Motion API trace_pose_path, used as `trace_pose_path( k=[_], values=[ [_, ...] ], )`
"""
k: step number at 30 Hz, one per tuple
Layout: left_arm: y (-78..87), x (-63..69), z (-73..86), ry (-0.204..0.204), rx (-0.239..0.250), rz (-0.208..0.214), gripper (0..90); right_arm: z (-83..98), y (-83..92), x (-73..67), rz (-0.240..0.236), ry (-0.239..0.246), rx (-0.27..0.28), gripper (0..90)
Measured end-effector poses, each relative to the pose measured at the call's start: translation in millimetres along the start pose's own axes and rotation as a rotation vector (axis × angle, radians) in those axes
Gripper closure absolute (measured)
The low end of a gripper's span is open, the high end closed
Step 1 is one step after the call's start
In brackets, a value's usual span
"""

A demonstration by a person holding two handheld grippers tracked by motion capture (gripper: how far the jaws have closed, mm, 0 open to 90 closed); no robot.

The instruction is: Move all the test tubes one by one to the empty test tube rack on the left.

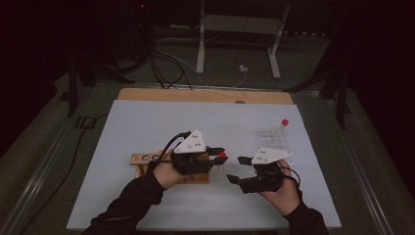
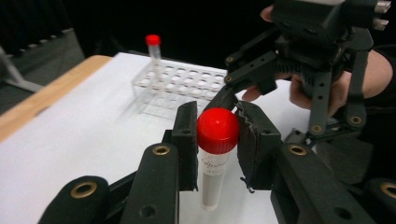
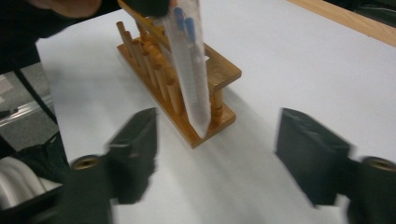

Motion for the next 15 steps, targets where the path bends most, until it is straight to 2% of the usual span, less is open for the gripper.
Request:
trace_pose_path(
  k=[3,8,10,15],
  values=[
    [10.3,-3.4,-0.2,0.002,0.0,-0.024,71.6,-0.1,0.1,-1.1,0.003,-0.002,0.015,22.4],
    [32.4,-11.6,0.1,0.012,0.011,-0.078,71.7,-1.2,3.6,-0.3,0.06,-0.024,0.057,10.5],
    [41.4,-14.9,1.3,0.017,0.014,-0.1,71.6,-0.7,6.1,0.4,0.025,-0.016,0.066,0.7],
    [61.9,-22.5,6.7,0.034,0.016,-0.146,71.6,-1.0,10.9,1.7,-0.002,-0.023,0.092,0.0]
  ],
)
Point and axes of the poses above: each handheld gripper's, and its own axes: y roughly backward along the jaws, z roughly out of its underside, x roughly to its right, the point moved 3 cm from there along -y, roughly forward along the jaws, and after that the axes turned 7 degrees about -x, right-handed, at the moved point
